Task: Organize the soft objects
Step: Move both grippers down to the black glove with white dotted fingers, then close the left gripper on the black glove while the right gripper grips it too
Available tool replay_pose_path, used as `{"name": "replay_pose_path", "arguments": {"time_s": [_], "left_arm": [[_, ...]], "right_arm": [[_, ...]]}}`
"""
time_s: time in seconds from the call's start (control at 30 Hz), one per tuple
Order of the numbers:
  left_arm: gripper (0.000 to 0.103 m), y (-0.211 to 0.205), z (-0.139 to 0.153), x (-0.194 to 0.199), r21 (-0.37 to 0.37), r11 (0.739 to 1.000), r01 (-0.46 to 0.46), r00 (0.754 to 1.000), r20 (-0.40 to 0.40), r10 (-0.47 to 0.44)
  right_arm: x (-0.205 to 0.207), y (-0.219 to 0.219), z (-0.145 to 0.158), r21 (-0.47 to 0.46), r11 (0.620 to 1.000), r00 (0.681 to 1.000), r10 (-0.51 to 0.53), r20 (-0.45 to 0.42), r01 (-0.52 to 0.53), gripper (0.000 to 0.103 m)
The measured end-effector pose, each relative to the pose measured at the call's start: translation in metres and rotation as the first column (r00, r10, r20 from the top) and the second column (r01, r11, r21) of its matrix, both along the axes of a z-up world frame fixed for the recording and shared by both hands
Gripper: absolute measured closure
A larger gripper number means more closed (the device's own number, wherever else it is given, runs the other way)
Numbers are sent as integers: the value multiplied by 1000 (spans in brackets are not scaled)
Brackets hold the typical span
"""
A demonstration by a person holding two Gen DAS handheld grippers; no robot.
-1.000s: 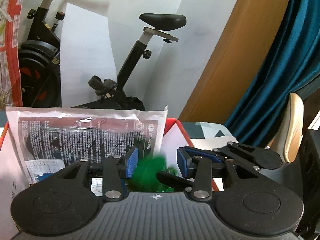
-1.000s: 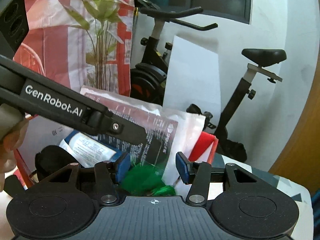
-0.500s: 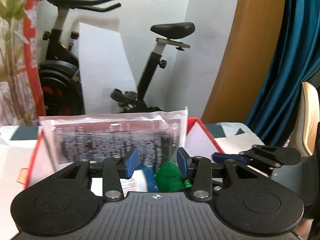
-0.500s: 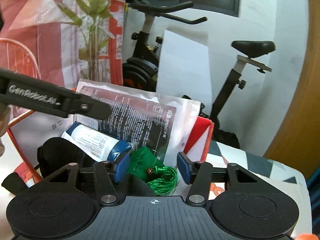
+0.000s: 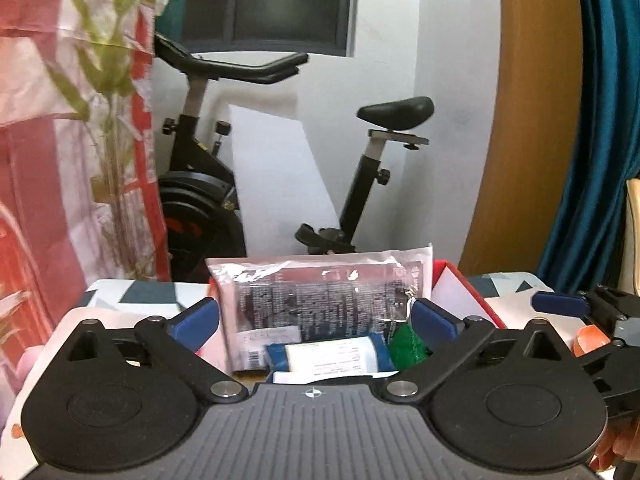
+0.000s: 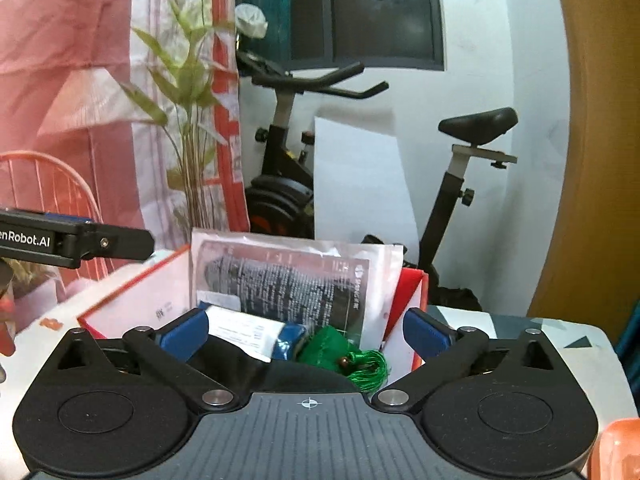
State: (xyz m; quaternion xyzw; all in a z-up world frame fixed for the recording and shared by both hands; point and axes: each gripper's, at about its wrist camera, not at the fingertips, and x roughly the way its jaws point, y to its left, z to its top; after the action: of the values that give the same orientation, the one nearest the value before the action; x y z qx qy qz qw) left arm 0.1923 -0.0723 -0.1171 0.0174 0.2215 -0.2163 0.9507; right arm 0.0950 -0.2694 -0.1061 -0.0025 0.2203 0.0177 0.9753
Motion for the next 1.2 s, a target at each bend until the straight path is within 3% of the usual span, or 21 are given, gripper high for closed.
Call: {"name": "replay_pose_path", "arguments": {"time_s": [0.17, 0.33, 0.6, 0.83, 0.93, 1.2], "left_arm": [[0, 21, 5, -14, -14, 999, -42, 999, -9, 41], [0, 38, 3, -26, -7, 997, -73, 997, -6, 73], [0, 73, -9, -48, 19, 992, -128, 992, 3, 128], [3, 100, -58, -53, 39, 991, -131, 984, -119, 135], [11, 105, -85, -46, 6, 992, -125, 969, -213, 124], [21, 100, -137, -27, -41, 991, -131, 929, -354, 108]], "right_arm": [[-20, 10, 10, 3, 1000, 999, 7, 41, -7, 0], [-34, 19, 14, 3, 999, 997, -52, 57, 52, 0], [-51, 33, -3, -41, 994, 994, -103, 46, 105, 0], [-56, 37, -47, 48, 996, 996, -68, -49, 70, 0], [-53, 44, -68, 51, 998, 994, -33, -109, 39, 2], [-30, 59, -110, 106, 994, 971, 37, -238, -12, 23]]}}
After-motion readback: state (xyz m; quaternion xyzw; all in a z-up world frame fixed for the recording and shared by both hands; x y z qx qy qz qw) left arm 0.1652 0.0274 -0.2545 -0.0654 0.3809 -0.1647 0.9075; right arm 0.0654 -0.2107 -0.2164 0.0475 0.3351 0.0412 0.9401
